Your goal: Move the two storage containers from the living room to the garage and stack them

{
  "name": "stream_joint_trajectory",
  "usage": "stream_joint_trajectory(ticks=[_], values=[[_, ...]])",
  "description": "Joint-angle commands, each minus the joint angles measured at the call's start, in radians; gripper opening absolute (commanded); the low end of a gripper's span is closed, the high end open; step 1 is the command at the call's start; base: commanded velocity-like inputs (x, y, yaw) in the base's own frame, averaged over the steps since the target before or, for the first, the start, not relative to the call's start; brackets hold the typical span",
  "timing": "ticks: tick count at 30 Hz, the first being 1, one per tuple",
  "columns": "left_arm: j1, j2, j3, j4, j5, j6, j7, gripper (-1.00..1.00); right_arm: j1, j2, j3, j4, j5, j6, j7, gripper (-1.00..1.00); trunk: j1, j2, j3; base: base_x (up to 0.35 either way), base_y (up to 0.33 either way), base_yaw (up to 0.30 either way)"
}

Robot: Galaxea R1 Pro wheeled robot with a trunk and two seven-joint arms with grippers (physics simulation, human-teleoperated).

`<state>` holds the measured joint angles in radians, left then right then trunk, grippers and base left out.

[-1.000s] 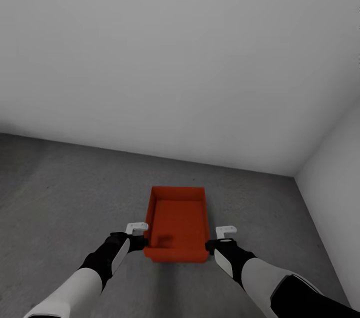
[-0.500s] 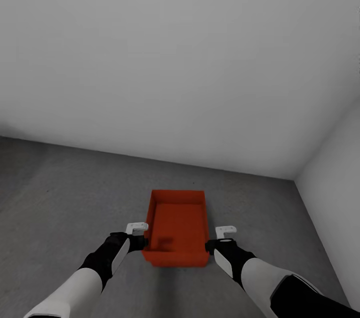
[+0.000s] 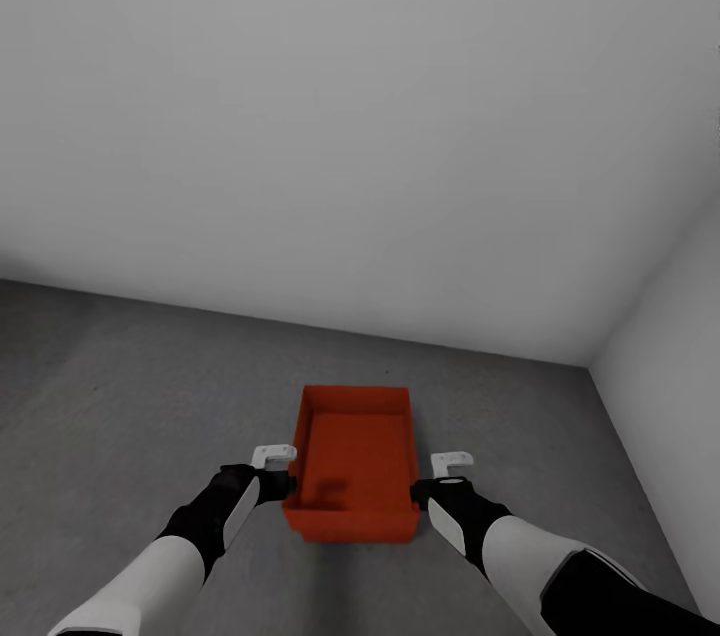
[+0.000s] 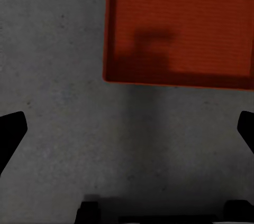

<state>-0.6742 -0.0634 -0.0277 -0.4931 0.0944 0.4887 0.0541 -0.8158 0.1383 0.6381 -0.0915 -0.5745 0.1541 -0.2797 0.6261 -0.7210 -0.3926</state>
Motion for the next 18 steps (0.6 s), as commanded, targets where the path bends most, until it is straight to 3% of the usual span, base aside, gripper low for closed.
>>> stream_joint_trajectory(ticks=[1, 18], values=[[0.000, 0.000, -0.003, -0.002, 0.010, 0.005, 0.006, 1.00, 0.000, 0.000, 0.008, -0.002, -0.005, 0.007, -0.006, 1.00, 0.000, -0.001, 0.000, 0.000, 0.000, 0.000], [0.000, 0.001, -0.003, -0.001, 0.010, 0.005, 0.006, 1.00, 0.000, -0.001, 0.008, -0.002, -0.005, 0.007, -0.006, 1.00, 0.000, -0.001, 0.027, 0.000, 0.000, 0.000]])
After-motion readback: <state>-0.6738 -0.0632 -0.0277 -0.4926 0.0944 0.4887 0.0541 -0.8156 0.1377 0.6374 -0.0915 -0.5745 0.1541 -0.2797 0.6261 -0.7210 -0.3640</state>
